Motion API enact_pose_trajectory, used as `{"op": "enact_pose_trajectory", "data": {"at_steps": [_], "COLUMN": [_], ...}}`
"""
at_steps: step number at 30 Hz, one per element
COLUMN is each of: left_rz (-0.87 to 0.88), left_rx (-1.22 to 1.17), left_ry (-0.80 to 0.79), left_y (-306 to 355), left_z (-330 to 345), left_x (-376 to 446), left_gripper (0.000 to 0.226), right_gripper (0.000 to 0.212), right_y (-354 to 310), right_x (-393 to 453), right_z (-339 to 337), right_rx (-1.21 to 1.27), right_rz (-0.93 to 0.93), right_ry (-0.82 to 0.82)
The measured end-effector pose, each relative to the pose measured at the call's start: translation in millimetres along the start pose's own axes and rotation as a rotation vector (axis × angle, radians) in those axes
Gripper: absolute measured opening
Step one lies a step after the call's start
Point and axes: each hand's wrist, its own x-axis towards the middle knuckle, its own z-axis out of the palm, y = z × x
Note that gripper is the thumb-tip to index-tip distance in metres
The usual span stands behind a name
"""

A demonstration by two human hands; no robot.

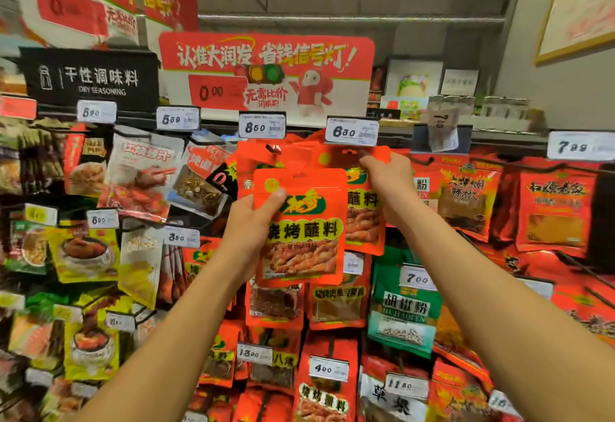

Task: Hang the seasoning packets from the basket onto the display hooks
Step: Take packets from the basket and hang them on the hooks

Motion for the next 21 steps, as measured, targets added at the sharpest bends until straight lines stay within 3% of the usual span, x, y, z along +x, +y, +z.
{"op": "enact_pose_trajectory", "data": {"at_steps": [8, 13, 17, 21], "left_rz": [0.006, -0.001, -0.022, -0.003], "left_rx": [0.01, 0.025, 0.016, 0.07], "left_ry": [-0.04, -0.048, -0.081, -0.109], "left_y": [-10, -16, -17, -22], "left_z": [-14, -16, -1, 17], "left_x": [9, 13, 19, 32], "left_gripper": [0.023, 0.021, 0.019, 0.018], "right_gripper": [0.014, 0.021, 0.047, 0.07], "right_y": [11, 35, 41, 43], "right_x": [11, 34, 61, 76], "right_z": [10, 21, 27, 26], "right_rx": [0.021, -0.142, -0.344, -0.452], "right_rz": [0.065, 0.034, 0.175, 0.199], "right_ry": [0.074, 0.146, 0.203, 0.171]}}
